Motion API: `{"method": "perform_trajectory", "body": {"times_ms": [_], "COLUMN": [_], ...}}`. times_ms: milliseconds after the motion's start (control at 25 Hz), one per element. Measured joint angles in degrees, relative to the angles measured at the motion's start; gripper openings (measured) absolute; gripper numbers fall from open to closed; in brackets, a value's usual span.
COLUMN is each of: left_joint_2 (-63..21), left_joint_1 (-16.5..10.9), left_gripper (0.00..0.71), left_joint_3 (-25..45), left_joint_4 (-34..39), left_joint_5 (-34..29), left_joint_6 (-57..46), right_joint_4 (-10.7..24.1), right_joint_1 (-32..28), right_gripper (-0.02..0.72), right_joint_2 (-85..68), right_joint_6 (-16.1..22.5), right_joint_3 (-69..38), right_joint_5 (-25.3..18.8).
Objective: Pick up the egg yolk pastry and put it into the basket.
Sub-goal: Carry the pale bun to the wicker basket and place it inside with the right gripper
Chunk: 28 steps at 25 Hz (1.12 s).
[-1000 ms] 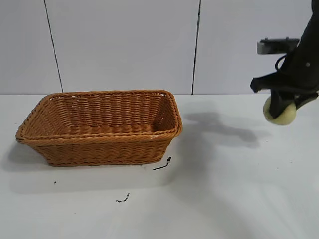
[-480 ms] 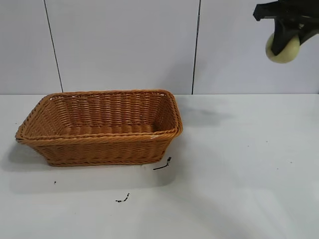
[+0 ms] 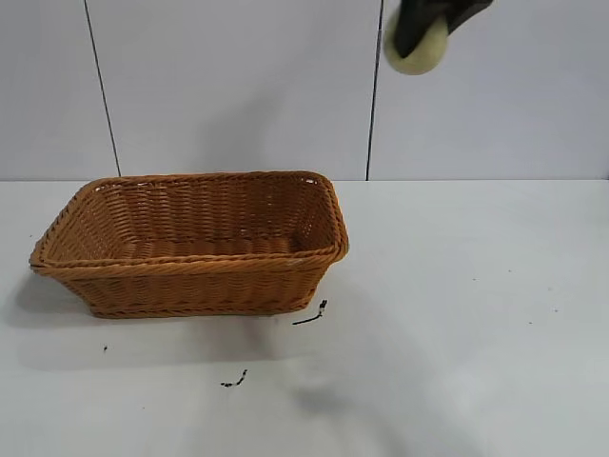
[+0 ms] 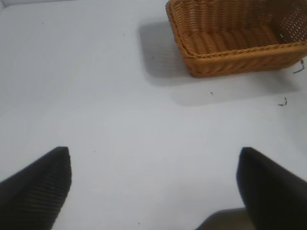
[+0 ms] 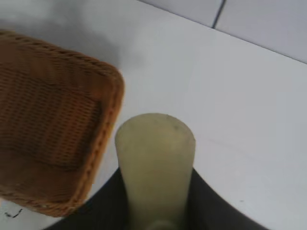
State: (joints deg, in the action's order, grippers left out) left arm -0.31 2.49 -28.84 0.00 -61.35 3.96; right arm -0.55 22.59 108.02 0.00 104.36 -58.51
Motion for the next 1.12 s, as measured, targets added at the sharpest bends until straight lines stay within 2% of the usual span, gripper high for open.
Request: {"method": "perform_trajectory", "body": {"times_ms": [200,360,720,1000,1080,1120], "left_joint_2": [0.0,0.0,0.0,0.0,0.0,0.0], "left_joint_1": [0.0,0.0,0.0,0.0,0.0,0.0], "left_gripper": [0.696,0.696,0.696,0.696,0.696,0.696], "left_joint_3": [0.0,0.0,0.0,0.0,0.0,0.0], "left_joint_4": [0.0,0.0,0.0,0.0,0.0,0.0], "left_joint_5": [0.0,0.0,0.0,0.0,0.0,0.0], "left_joint_6": [0.0,0.0,0.0,0.0,0.0,0.0], "right_joint_4": [0.0,-0.1,-0.4,-0.3,-0.2,0.0], "right_joint_1": [9.1,13.1,14.7,14.7,14.7,14.7], "right_gripper": [0.156,0.156,0.156,0.169,0.218,0.276], "right_joint_2": [3.8,8.8,21.1,24.9,24.9,24.9], "right_joint_6": [1.6,1.9,2.1,2.1,2.1,2.1], "right_joint_3": [0.1,0.1,0.1,0.1,0.1,0.1], "right_joint_5": [3.3,8.3,21.9,23.9,24.1,24.3]}}
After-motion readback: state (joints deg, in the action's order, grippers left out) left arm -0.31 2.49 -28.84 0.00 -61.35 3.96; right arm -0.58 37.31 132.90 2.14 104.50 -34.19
